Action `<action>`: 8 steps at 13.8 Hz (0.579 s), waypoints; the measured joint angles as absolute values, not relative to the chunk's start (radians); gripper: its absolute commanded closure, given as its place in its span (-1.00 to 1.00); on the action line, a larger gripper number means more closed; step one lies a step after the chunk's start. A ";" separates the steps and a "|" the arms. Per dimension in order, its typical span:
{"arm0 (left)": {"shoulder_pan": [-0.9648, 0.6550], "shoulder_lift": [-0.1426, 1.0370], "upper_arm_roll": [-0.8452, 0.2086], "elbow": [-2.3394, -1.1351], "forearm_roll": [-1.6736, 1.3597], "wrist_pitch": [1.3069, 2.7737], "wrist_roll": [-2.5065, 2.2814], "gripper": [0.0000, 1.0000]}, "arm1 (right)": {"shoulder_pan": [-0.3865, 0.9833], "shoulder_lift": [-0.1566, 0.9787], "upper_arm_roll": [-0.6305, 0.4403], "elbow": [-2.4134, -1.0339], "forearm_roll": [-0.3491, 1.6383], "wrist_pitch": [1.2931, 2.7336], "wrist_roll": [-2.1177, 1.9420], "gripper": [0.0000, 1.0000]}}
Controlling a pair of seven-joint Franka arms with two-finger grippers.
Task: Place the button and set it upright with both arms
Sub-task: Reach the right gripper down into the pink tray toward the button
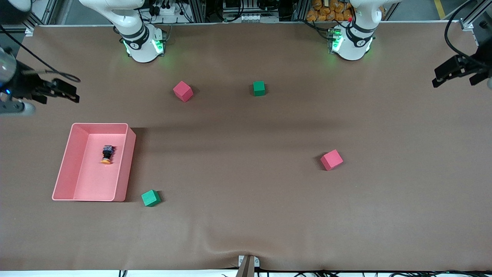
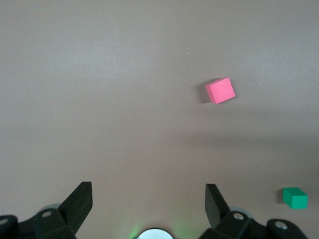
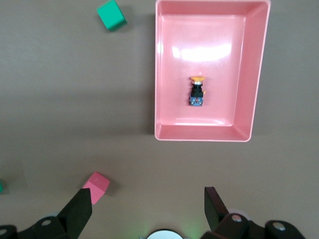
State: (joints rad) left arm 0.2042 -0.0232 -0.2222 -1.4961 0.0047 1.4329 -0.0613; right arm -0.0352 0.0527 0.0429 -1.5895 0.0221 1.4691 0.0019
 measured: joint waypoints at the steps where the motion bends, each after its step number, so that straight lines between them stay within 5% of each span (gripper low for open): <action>1: 0.205 -0.011 -0.222 -1.493 0.005 1.437 -0.060 -1.00 | -0.039 0.088 0.042 -1.594 0.022 1.478 0.000 -1.00; 8: 0.201 0.017 -0.232 -1.479 0.005 1.460 -0.060 -1.00 | -0.127 0.371 0.035 -1.663 0.022 1.733 -0.063 -1.00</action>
